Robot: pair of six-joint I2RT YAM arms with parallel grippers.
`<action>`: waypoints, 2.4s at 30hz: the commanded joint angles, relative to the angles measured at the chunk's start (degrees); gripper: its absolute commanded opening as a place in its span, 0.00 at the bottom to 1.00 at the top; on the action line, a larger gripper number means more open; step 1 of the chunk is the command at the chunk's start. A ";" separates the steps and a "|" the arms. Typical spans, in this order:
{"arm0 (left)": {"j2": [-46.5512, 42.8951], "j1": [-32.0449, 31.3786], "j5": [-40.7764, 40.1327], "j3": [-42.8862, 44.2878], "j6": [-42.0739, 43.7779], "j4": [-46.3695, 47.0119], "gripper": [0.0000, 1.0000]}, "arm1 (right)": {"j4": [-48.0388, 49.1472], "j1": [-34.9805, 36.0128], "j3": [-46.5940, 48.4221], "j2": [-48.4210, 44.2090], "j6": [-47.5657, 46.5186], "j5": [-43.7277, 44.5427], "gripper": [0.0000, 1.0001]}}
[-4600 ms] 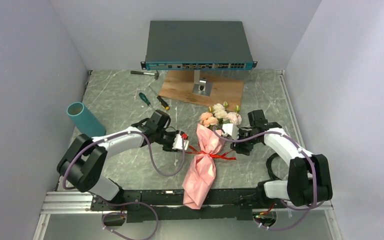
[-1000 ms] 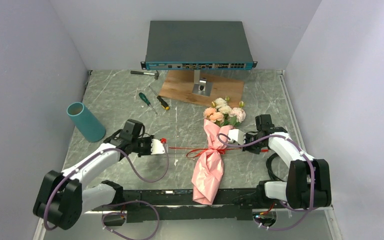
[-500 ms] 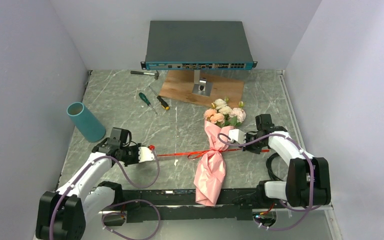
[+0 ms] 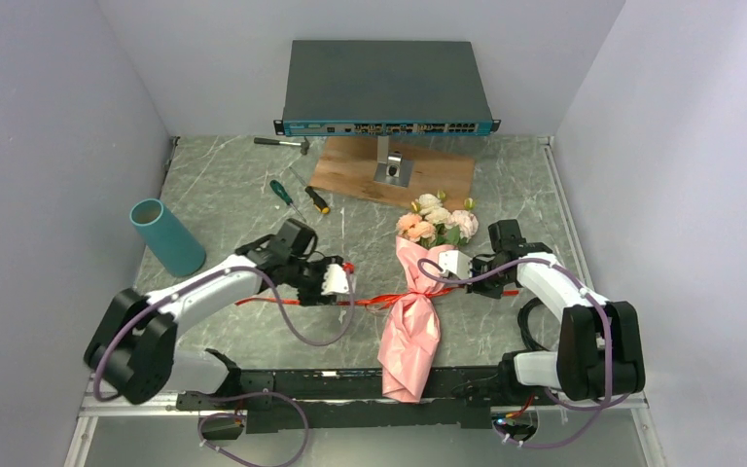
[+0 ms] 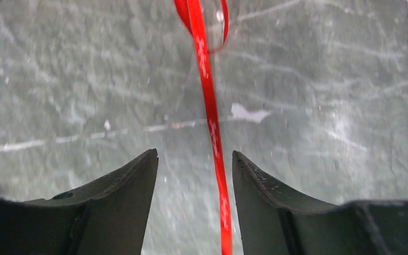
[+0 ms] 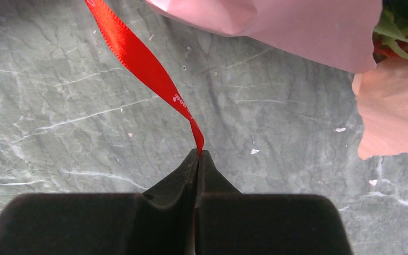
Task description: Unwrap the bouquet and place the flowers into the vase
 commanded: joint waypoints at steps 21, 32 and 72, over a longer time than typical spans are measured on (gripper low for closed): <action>23.19 -13.02 -6.10 8.13 -12.05 12.85 0.09 | 1.32 0.49 0.96 1.23 1.26 -0.64 0.00; 11.36 -6.06 -10.37 0.17 -6.96 1.94 0.00 | -1.49 -4.27 1.44 0.82 -3.86 1.50 0.00; -1.58 8.73 -13.02 -9.73 -0.28 -7.43 0.00 | -3.30 -37.31 17.74 17.22 -26.37 11.62 0.00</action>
